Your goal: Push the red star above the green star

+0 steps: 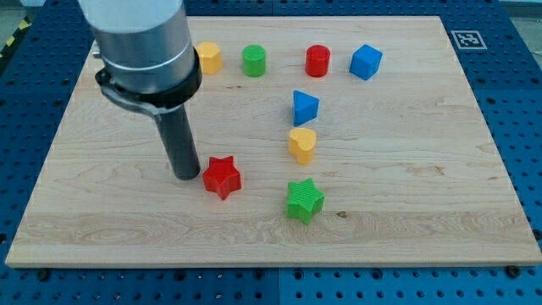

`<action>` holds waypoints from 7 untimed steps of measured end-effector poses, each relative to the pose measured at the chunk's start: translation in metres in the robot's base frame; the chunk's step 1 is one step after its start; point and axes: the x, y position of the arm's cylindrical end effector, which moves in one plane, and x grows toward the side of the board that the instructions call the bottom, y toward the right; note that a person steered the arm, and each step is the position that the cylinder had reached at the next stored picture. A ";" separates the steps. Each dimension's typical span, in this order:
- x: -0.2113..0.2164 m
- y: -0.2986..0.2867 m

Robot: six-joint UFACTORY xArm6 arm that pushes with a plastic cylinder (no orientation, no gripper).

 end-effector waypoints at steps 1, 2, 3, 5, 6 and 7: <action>0.014 0.000; 0.014 0.000; 0.013 0.000; 0.009 0.019; 0.009 0.033; 0.009 0.044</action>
